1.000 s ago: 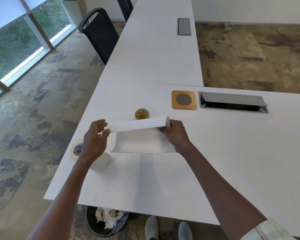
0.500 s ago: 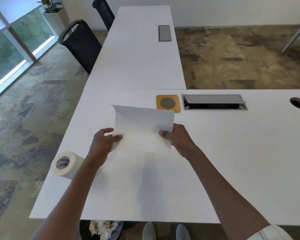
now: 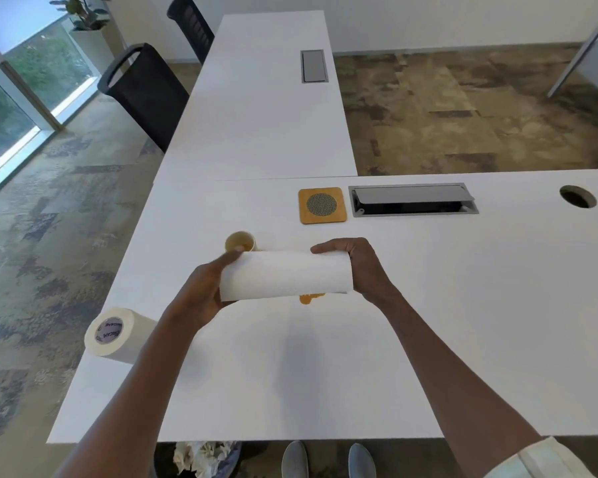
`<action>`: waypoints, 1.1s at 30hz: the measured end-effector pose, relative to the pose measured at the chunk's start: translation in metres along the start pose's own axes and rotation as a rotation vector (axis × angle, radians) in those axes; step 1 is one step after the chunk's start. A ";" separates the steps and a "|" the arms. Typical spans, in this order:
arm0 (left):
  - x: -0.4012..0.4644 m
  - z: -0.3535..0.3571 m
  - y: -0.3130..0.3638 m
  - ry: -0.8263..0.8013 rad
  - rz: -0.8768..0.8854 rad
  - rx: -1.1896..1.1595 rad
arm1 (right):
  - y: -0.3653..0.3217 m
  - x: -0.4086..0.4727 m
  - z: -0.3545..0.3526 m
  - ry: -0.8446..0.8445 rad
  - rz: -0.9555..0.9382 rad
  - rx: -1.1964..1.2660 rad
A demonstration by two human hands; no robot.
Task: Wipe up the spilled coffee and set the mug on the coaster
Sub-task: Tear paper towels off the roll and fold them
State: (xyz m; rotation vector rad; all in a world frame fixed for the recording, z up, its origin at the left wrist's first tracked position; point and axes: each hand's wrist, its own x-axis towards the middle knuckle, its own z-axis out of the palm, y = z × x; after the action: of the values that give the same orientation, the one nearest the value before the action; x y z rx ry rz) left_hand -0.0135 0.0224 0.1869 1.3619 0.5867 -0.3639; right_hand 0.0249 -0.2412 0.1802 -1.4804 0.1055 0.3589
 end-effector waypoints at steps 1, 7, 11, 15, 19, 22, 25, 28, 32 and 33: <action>0.001 0.002 -0.002 0.043 0.022 0.031 | 0.002 0.001 -0.001 0.017 -0.013 0.016; 0.009 0.016 -0.017 0.237 0.164 0.238 | 0.017 -0.004 -0.014 0.090 -0.083 -0.065; 0.012 0.026 -0.029 0.356 0.275 0.409 | 0.022 -0.005 -0.023 0.069 0.216 0.200; 0.023 0.033 -0.049 0.394 0.293 0.481 | 0.046 0.000 -0.023 0.094 0.164 0.011; 0.036 0.035 -0.079 0.391 0.215 0.456 | 0.070 0.007 -0.023 0.228 0.134 -0.187; 0.044 0.031 -0.102 0.382 0.128 0.391 | 0.096 0.013 -0.029 0.267 0.149 -0.362; 0.052 0.025 -0.126 0.357 0.068 0.410 | 0.116 0.018 -0.038 0.247 0.140 -0.545; 0.062 0.022 -0.145 0.352 0.032 0.460 | 0.131 0.022 -0.045 0.175 0.123 -0.627; 0.081 0.024 -0.162 0.362 0.038 0.564 | 0.155 0.032 -0.048 0.118 0.107 -0.759; 0.086 0.025 -0.166 0.365 0.046 0.586 | 0.161 0.036 -0.048 0.114 0.102 -0.788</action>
State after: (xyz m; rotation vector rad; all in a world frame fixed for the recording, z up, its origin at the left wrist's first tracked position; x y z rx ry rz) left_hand -0.0338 -0.0251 0.0058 2.0268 0.7830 -0.2573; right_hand 0.0174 -0.2747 0.0118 -2.2822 0.1396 0.4221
